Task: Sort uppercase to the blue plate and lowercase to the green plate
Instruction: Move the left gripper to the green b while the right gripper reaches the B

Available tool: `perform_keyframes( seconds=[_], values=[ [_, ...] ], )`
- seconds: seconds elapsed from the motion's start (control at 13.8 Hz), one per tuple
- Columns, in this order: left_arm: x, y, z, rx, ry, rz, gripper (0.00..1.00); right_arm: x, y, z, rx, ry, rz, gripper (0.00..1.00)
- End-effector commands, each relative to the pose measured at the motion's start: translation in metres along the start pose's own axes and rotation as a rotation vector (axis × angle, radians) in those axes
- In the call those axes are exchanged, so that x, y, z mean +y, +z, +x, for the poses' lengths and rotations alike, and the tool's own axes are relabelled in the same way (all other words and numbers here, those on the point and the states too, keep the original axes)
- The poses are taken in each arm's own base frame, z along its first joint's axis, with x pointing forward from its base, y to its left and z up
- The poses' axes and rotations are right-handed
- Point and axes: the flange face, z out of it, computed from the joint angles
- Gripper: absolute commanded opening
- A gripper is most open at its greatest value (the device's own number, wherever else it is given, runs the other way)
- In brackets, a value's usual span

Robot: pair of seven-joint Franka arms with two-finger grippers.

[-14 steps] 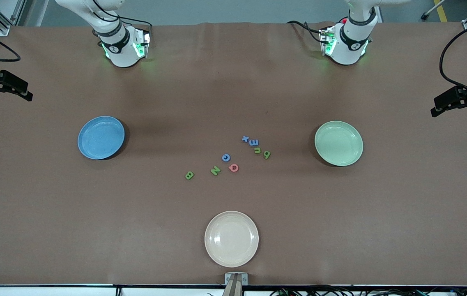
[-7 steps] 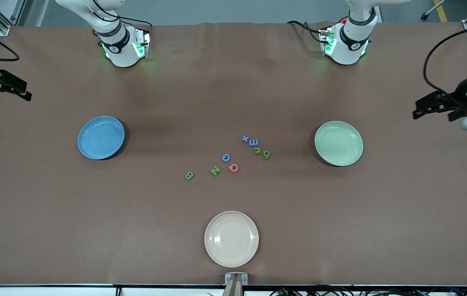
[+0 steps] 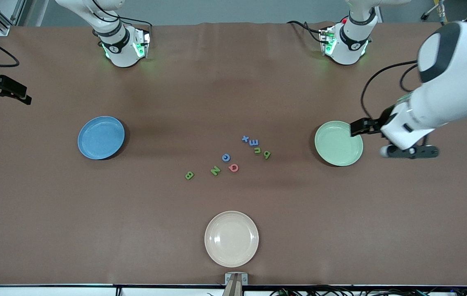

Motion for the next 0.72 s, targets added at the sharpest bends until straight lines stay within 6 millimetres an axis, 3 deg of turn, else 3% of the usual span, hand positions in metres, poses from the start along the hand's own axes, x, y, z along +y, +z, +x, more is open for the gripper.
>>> perform_keyframes(
  seconds=[0.0,0.14,0.29,0.43,0.65],
  values=[
    [0.055,0.039,0.008,0.002,-0.067,-0.007,1.0,0.008,0.018,0.021,-0.014,-0.002,-0.009,1.0],
    [0.097,0.073,0.008,0.02,-0.127,0.023,1.0,0.022,0.034,0.033,-0.017,0.021,-0.004,1.0],
    [0.139,0.117,0.006,0.05,-0.233,0.08,1.0,0.033,0.079,0.058,-0.068,0.034,-0.001,1.0],
    [0.167,0.169,0.003,0.043,-0.343,0.116,1.0,0.032,0.091,0.065,-0.069,0.048,-0.001,1.0],
    [0.191,0.22,-0.004,0.04,-0.378,0.114,1.0,-0.022,0.117,0.082,-0.062,0.212,-0.002,1.0]
  ],
)
